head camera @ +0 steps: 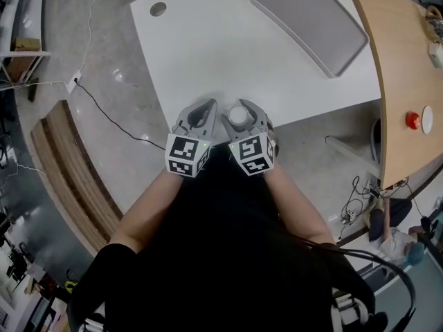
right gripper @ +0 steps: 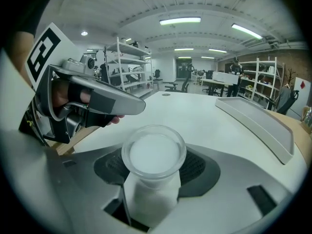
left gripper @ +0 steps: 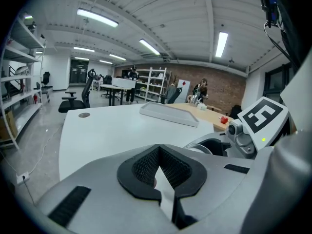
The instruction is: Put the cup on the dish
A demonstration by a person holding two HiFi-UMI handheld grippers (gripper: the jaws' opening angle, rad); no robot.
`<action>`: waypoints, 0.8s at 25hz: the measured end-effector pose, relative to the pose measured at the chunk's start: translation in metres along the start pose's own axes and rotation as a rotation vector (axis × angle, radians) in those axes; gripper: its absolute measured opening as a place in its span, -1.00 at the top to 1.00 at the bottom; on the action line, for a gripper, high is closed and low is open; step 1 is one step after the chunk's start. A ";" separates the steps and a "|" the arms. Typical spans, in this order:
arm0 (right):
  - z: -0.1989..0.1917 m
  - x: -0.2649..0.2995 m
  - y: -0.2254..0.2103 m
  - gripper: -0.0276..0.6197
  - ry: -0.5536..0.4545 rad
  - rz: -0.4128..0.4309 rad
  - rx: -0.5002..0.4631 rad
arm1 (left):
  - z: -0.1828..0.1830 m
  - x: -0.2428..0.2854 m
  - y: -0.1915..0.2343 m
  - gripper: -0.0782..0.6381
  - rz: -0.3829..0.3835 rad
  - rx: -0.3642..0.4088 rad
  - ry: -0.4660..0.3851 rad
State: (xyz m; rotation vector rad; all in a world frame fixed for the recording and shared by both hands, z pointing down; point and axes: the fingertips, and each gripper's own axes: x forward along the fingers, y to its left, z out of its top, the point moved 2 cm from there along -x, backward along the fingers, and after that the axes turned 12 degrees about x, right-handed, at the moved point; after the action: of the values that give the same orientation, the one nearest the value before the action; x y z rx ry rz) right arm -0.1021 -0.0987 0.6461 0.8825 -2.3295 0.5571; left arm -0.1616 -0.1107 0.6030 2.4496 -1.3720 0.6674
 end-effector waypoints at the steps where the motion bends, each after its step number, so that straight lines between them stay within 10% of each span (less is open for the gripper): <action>1: 0.003 -0.003 0.000 0.12 -0.008 -0.007 0.003 | 0.002 -0.001 0.000 0.79 -0.004 0.003 -0.004; 20: 0.078 -0.110 0.003 0.12 -0.142 -0.102 0.102 | 0.091 -0.038 -0.029 0.79 -0.075 0.110 -0.185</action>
State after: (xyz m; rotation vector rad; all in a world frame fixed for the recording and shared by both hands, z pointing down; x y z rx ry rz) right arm -0.0659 -0.0897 0.5163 1.1152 -2.3824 0.5920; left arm -0.1292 -0.1069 0.5055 2.6947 -1.3322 0.5228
